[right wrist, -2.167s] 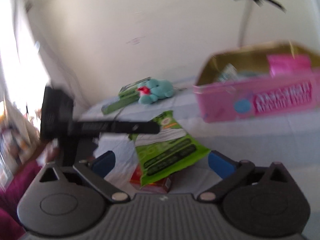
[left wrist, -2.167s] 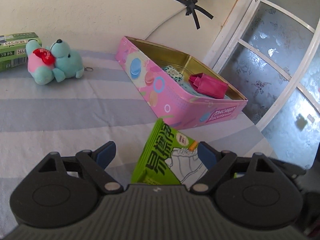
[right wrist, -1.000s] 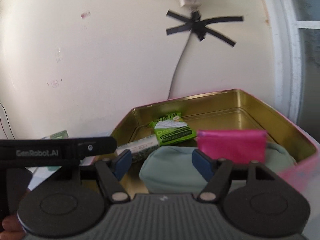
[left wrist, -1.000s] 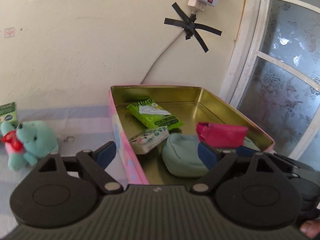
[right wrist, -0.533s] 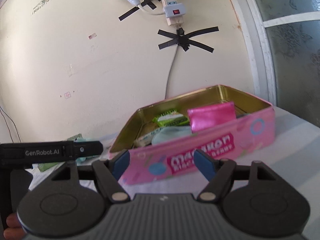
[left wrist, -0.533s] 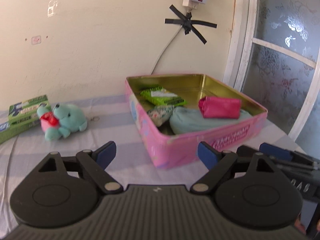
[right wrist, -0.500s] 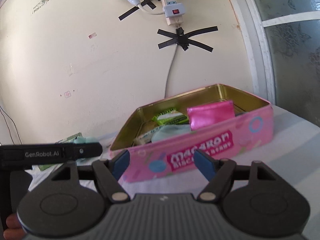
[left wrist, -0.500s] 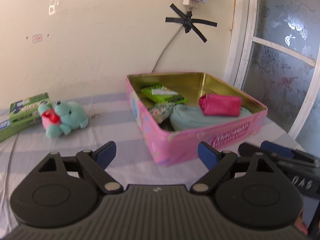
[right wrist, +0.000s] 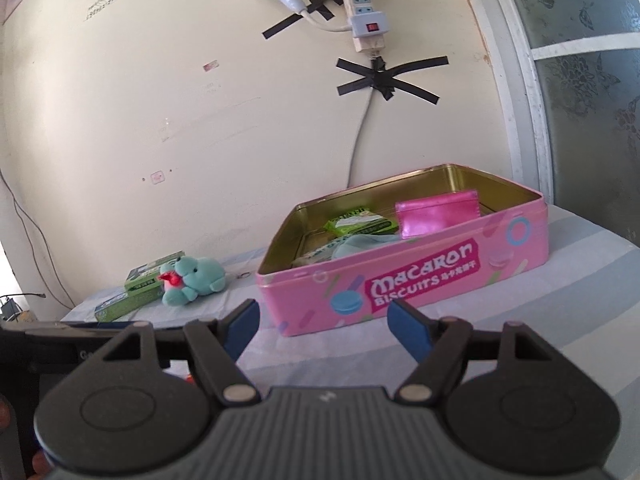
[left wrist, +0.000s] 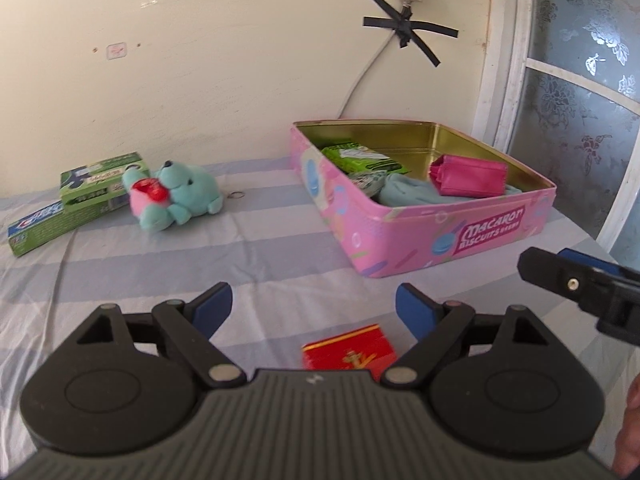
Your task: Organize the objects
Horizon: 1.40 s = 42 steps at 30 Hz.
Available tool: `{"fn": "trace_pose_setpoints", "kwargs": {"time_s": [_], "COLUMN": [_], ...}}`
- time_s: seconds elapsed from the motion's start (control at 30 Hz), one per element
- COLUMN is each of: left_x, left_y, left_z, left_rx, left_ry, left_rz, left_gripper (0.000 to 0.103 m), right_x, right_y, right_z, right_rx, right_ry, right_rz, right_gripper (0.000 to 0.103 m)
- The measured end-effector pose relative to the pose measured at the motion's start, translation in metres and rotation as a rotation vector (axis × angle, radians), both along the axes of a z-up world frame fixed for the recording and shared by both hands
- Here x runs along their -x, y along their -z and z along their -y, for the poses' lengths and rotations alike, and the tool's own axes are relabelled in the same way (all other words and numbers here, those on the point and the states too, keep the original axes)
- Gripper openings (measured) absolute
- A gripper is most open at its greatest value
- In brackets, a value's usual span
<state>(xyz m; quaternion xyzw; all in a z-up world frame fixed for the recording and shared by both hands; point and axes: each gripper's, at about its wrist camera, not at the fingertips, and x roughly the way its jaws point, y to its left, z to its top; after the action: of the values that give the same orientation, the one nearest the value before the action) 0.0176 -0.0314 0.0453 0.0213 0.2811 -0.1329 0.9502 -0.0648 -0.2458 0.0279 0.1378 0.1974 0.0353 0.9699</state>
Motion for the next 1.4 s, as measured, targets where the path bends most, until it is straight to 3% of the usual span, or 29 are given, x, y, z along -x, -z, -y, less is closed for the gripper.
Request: {"fn": "trace_pose_setpoints", "kwargs": {"time_s": [0.43, 0.53, 0.6, 0.8, 0.9, 1.2, 1.3, 1.4], "left_x": [-0.007, -0.009, -0.011, -0.013, -0.016, -0.022, -0.023, -0.024], "left_y": [0.014, 0.017, 0.017, 0.02, 0.021, 0.02, 0.022, 0.026], "left_z": [-0.043, -0.054, -0.06, -0.069, -0.07, -0.043, -0.03, -0.018], "left_rx": [0.014, 0.018, 0.02, 0.025, 0.033, 0.104, 0.148, 0.167], "left_ry": [-0.103, -0.13, -0.143, -0.16, -0.158, -0.03, 0.043, 0.084], "left_rz": [-0.027, -0.037, -0.042, -0.05, -0.058, -0.104, -0.144, -0.183], "left_gripper": [0.09, 0.09, 0.09, 0.09, 0.09, 0.09, 0.09, 0.09], "right_x": [0.003, 0.002, -0.002, -0.019, -0.019, -0.005, -0.003, -0.002], "right_y": [0.024, 0.031, 0.035, 0.056, 0.06, 0.045, 0.046, 0.049], "right_z": [-0.052, -0.071, -0.085, -0.116, -0.108, -0.022, -0.014, -0.025], "right_rx": [0.072, 0.105, 0.13, 0.265, 0.286, 0.217, 0.172, 0.205], "right_ry": [-0.145, -0.19, -0.225, -0.262, -0.259, 0.028, 0.006, -0.057], "right_rz": [-0.088, -0.104, -0.119, -0.193, -0.212, -0.165, -0.162, -0.157], "right_gripper": [0.078, 0.086, 0.093, 0.094, 0.085, 0.09, 0.09, 0.09]}}
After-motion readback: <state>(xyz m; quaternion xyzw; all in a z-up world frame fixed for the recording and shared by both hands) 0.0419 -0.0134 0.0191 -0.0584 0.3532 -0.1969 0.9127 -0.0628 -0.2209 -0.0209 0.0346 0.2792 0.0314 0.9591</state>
